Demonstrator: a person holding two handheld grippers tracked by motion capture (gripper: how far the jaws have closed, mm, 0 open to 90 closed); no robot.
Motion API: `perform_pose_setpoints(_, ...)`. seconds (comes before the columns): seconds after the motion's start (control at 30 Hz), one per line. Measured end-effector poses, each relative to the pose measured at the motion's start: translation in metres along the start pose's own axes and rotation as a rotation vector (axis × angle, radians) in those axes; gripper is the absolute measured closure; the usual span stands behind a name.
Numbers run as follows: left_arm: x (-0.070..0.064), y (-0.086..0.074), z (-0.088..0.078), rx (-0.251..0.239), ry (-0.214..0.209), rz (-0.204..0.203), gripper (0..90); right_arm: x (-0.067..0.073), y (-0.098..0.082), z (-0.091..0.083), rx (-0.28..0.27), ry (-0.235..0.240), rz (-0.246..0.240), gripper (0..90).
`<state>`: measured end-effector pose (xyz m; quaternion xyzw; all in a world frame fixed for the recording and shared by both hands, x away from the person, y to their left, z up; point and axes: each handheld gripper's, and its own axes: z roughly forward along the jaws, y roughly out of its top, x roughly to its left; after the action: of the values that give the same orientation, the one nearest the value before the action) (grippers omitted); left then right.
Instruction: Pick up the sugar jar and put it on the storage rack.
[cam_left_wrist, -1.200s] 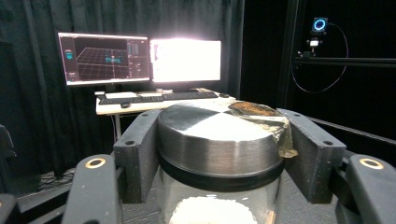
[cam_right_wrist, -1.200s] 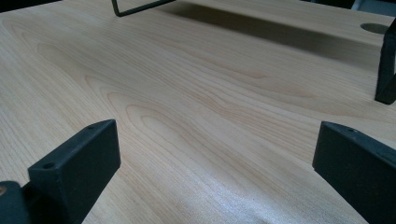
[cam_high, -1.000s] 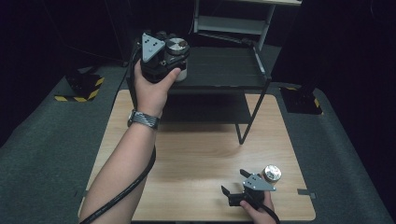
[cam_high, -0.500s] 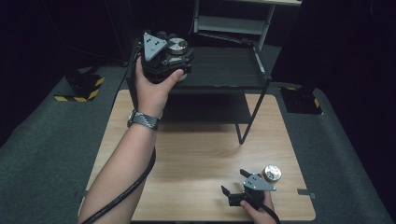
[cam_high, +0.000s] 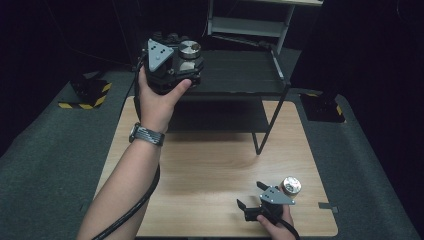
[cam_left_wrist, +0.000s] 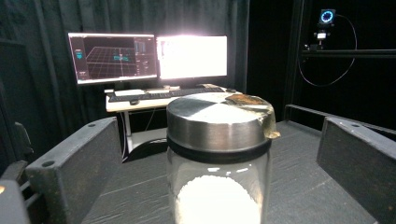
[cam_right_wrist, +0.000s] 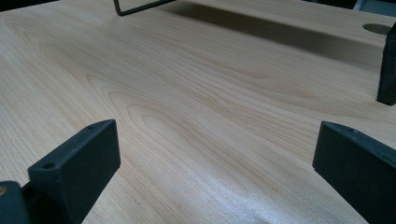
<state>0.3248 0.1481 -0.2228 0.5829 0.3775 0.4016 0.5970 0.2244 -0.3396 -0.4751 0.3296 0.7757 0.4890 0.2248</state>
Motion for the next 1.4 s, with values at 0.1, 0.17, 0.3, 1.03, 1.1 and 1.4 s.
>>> perform_pose_setpoints(0.1,0.0,0.0,-0.005,-0.006,-0.001,0.01,0.6,0.0,0.0,0.0,0.001,-0.001,-0.002,0.6)
perform_pose_setpoints(0.17,-0.001,-0.001,-0.01,-0.008,0.0,0.022,0.6,0.0,0.0,0.0,0.0,-0.001,-0.002,0.6)
perform_pose_setpoints(0.3,-0.002,-0.004,-0.017,-0.005,-0.003,0.036,0.6,0.001,0.0,0.0,0.0,-0.002,-0.003,0.6)
perform_pose_setpoints(1.03,-0.002,-0.043,-0.058,0.014,-0.057,0.054,0.6,0.001,0.0,0.0,0.002,-0.004,-0.01,0.6)
perform_pose_setpoints(1.1,-0.003,-0.048,-0.061,0.018,-0.059,0.054,0.6,0.001,0.0,0.0,0.002,-0.004,-0.009,0.6)
perform_pose_setpoints(1.4,-0.01,-0.069,-0.075,0.042,-0.07,0.09,0.6,0.002,0.0,0.0,0.001,-0.005,-0.013,0.6)
